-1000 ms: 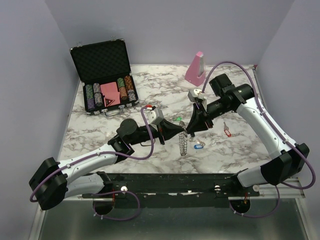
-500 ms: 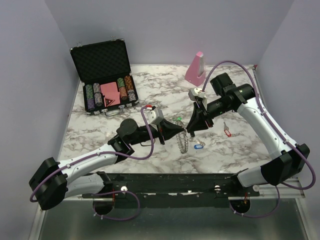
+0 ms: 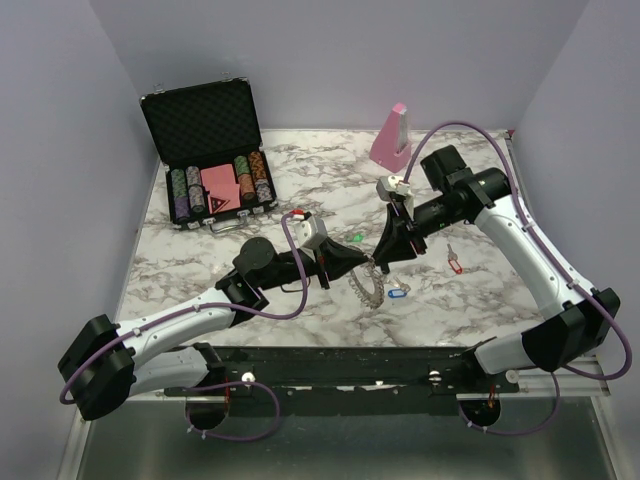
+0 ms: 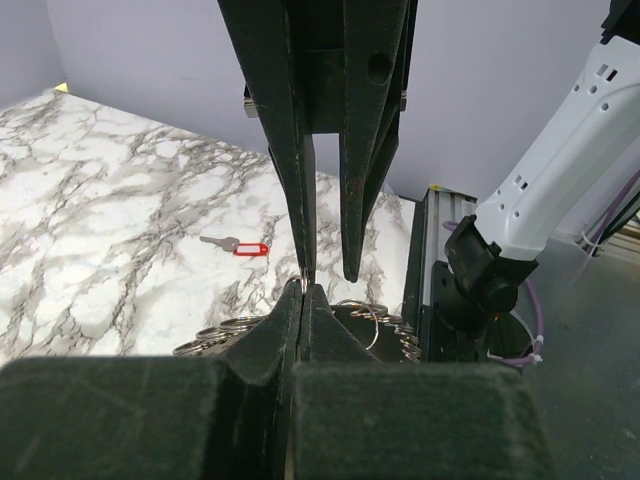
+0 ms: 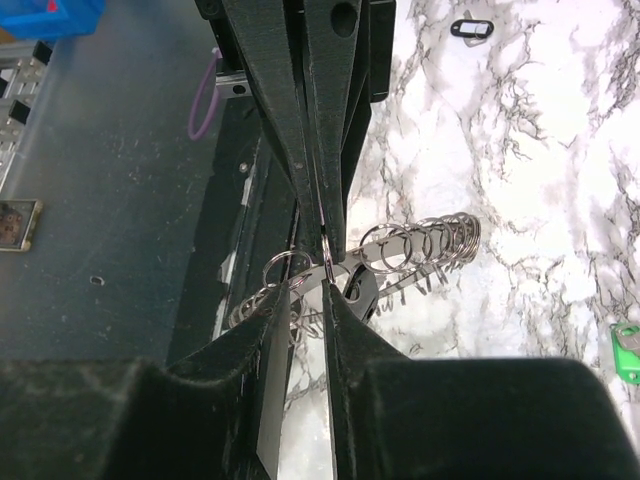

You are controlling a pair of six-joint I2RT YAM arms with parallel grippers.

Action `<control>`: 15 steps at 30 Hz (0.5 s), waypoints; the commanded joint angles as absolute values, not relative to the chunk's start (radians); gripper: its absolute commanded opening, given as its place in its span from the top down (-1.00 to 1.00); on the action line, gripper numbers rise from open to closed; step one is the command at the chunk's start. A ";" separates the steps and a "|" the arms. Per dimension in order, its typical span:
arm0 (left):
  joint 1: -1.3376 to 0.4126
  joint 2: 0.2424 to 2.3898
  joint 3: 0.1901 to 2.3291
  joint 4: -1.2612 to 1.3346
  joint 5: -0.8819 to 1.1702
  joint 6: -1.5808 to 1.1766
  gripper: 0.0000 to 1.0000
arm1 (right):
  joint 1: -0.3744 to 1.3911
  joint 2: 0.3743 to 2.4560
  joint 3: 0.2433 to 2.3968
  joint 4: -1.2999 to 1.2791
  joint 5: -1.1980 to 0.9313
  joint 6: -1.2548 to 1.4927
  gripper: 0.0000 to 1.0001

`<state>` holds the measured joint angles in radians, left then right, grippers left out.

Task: Put the keys on the keyring

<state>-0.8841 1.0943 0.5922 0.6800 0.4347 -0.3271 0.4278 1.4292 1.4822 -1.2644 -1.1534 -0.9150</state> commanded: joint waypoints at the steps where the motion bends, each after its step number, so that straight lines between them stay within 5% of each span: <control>1: -0.887 1.085 0.592 0.736 0.446 -0.331 1.00 | 0.422 1.404 1.489 -1.229 -1.115 -0.896 0.43; 15: -0.887 1.088 0.600 0.738 0.448 -0.331 1.00 | 0.422 1.416 1.462 -1.226 -1.172 -0.900 0.40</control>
<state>-0.8841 1.0943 0.5922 0.6800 0.4347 -0.3271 0.4252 1.4197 1.4776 -1.2369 -1.1339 -0.9001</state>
